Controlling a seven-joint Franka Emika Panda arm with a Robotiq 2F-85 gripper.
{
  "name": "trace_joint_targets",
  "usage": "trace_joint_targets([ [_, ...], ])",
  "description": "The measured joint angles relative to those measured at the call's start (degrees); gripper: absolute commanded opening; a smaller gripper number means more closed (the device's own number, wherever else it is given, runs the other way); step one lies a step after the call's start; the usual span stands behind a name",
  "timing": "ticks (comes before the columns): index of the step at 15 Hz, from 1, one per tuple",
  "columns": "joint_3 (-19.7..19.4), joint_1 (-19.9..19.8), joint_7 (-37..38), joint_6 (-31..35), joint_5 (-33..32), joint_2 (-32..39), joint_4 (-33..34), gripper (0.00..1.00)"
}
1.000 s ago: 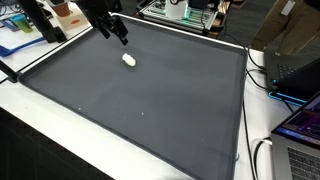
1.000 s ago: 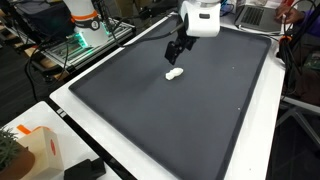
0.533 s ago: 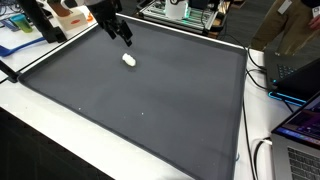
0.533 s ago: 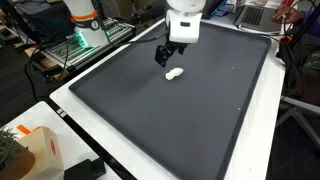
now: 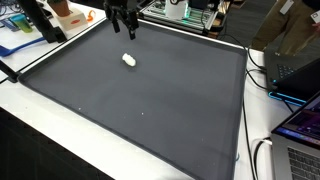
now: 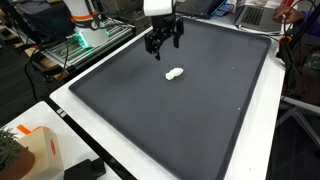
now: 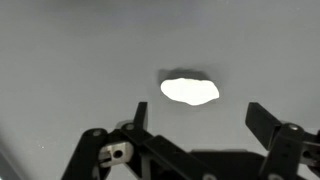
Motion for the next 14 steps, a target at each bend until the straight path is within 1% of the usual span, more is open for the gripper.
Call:
trace_joint_targets([
  [1, 0.0, 0.0, 0.7, 2.6, 0.0, -1.7, -2.2, 1.0],
  [3, -0.1, 0.0, 1.0, 3.9, 0.0, -3.9, -4.5, 1.0],
  [7, 0.1, 0.0, 0.8, 4.6, 0.7, -4.8, -4.8, 1.0],
  [9, 0.4, 0.2, 0.0, 4.6, 1.8, -6.7, -5.7, 1.0],
  [14, 1.7, 2.6, -1.9, 3.3, 3.9, -17.2, -12.0, 1.0],
])
